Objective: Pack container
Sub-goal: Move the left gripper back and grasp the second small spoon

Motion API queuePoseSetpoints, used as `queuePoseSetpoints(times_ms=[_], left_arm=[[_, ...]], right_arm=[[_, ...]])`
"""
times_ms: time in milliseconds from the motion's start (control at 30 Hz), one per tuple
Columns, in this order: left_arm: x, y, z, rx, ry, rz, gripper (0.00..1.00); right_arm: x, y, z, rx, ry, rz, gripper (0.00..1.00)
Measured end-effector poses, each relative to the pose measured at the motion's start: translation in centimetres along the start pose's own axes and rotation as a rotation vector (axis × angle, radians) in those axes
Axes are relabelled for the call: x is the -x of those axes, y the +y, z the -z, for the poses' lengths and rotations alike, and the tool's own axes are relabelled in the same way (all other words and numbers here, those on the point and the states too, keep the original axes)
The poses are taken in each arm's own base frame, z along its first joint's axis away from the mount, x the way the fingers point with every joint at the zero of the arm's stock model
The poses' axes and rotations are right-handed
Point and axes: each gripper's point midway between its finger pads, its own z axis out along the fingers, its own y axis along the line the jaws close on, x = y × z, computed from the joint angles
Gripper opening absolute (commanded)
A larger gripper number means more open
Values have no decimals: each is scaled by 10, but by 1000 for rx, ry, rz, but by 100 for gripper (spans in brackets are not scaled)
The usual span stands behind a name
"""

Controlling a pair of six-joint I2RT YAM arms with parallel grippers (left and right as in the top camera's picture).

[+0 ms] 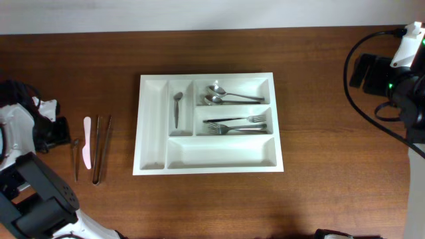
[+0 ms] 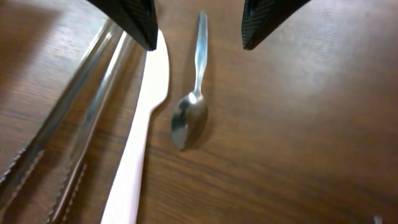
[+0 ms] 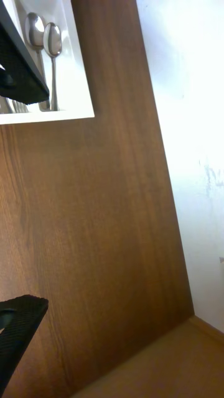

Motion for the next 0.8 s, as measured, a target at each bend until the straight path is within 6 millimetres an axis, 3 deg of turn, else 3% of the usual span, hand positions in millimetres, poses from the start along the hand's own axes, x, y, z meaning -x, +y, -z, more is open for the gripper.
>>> queuePoseSetpoints(times_ms=[367, 600, 800], left_arm=[[19, 9, -16, 47, -87, -51, 53], [9, 6, -51, 23, -1, -55, 48], [2, 4, -67, 9, 43, -57, 48]], right_arm=[[0, 0, 0, 0, 0, 0, 99], [0, 0, 0, 0, 0, 0, 99], [0, 0, 0, 0, 0, 0, 99]])
